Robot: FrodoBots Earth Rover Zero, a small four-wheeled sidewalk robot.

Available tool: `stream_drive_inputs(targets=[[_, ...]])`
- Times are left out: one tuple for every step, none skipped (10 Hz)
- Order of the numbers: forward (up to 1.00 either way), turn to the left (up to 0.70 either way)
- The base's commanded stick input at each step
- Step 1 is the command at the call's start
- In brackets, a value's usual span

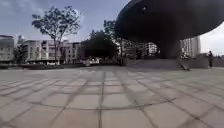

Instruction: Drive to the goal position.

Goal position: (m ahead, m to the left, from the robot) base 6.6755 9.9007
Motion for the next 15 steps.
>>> stream_drive_inputs(targets=[[0.7, 0.0], [0.7, 0.0], [0.7, 0.0], [0.7, 0.0], [0.7, 0.0], [0.7, 0.0], [0.7, 0.0], [0.7, 0.0], [0.7, 0.0], [0.7, 0.0], [0.7, 0.0], [0.7, 0.0], [0.7, 0.0], [0.7, 0.0], [0.7, 0.0]])
